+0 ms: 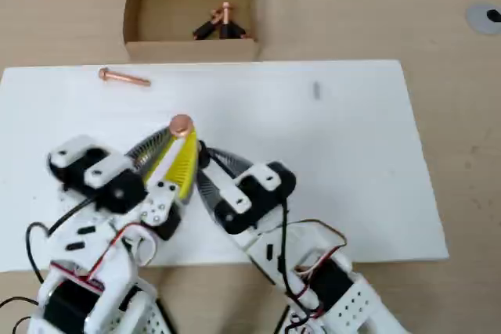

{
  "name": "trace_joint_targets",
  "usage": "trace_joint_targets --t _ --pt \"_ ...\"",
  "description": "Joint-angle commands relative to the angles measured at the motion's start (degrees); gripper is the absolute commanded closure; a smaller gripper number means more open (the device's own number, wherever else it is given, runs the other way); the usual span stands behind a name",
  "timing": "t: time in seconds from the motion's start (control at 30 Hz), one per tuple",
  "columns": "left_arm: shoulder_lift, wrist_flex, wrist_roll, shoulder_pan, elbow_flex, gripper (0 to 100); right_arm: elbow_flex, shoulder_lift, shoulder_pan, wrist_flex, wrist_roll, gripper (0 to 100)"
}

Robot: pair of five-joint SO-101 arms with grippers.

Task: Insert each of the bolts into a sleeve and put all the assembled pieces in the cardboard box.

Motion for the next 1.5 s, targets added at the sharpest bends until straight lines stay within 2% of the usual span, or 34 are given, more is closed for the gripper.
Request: trace_joint_targets --t 0.0,0.37,0.6,0.97,1.17,1.47 --pt "-0.5 0.1 0.4 0.7 0.7 100 -0.2 -9.0 -0.3 0.0 -0.1 98.9" --pt "-0.4 0.5 0.1 0.7 5.0 99 -0.2 -9.0 -0.2 0.0 -0.1 98.9" --pt "-0.4 11.3 -1.1 1.6 6.2 99 -0.2 -9.0 -0.2 0.0 -0.1 98.9" --pt "-0.4 17.3 -1.1 1.6 6.2 99 -0.2 -9.0 -0.2 -0.2 -0.1 98.9" --pt "-0.5 26.0 -3.9 1.6 5.5 92 -0.2 -9.0 -0.2 -0.4 -0.1 98.9" --pt "-0.4 32.2 -5.7 1.1 2.7 91 -0.6 -9.0 -0.2 -0.4 0.0 98.9"
